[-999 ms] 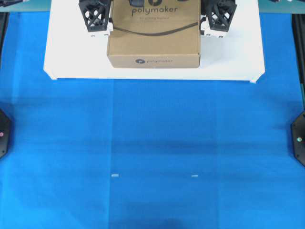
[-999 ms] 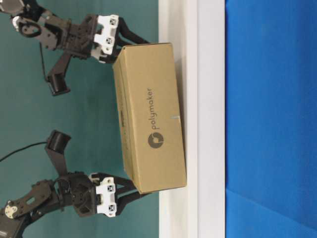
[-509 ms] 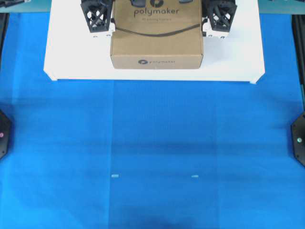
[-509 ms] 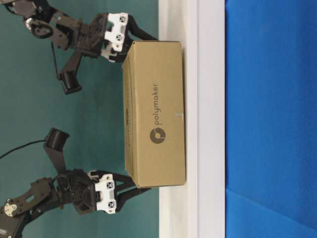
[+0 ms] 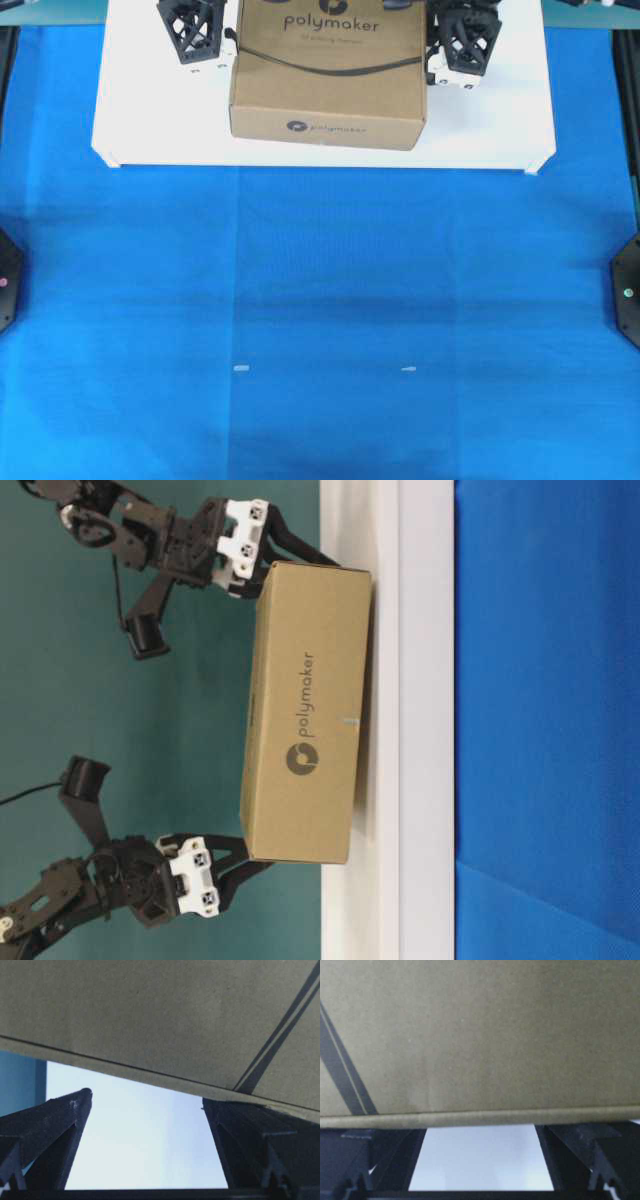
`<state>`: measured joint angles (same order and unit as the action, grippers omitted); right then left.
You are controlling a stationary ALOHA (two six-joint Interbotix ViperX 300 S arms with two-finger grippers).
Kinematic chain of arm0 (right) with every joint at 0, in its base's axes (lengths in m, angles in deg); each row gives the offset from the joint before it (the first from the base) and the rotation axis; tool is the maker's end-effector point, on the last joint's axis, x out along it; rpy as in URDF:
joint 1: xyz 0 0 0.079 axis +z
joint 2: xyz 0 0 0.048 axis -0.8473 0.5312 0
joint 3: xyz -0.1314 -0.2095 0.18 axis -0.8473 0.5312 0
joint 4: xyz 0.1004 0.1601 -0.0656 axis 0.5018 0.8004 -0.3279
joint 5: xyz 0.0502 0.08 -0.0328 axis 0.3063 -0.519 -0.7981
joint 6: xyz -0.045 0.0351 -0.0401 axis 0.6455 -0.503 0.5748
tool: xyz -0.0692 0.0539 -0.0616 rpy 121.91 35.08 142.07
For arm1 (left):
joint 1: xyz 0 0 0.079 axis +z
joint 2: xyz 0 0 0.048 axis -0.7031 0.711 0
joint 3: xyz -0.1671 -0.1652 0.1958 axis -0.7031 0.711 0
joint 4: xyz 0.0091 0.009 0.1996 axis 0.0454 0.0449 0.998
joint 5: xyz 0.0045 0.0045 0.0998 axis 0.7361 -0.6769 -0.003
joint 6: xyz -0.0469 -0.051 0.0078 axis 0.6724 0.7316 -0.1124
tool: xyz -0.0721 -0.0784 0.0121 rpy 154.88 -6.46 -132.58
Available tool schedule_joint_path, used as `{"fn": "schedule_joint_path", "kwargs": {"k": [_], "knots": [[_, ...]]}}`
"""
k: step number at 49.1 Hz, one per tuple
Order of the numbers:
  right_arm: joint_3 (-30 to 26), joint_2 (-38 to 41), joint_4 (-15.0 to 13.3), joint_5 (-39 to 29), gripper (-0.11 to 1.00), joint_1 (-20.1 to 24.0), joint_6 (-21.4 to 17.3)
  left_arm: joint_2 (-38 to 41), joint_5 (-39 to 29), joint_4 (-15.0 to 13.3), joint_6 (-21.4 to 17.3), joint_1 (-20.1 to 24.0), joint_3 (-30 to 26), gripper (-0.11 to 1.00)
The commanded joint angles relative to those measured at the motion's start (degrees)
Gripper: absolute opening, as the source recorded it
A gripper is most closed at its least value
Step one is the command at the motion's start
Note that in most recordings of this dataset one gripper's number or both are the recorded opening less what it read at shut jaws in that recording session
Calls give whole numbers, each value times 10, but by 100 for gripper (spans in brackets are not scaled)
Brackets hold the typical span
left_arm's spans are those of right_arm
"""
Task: Place the cardboard box on the stand after clamping it between your arms.
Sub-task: 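Spread both grippers outward away from the box sides to release it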
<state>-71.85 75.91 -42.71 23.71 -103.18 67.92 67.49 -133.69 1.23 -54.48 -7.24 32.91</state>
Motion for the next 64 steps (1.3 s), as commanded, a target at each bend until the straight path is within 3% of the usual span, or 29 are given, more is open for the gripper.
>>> {"fn": "schedule_joint_path", "kwargs": {"k": [1, 18, 34, 44, 56, 64], "knots": [[-4, -33, 8, 7, 99, -9, 0, -18, 10, -6, 6, -3, -2, 87], [28, -56, 6, -11, 99, -25, 22, -44, 7, -5, 5, 16, 40, 87], [95, -166, 14, -22, 99, -31, 11, -141, 33, -6, 8, 14, 115, 87], [142, -246, 48, 9, 99, -2, -25, -229, 105, -7, 13, -35, 177, 87], [213, -344, 101, 118, 99, 65, -68, -306, 216, -7, 20, -118, 249, 87], [267, -403, 112, 193, 99, 109, -111, -348, 272, -7, 81, -158, 285, 87]]}}
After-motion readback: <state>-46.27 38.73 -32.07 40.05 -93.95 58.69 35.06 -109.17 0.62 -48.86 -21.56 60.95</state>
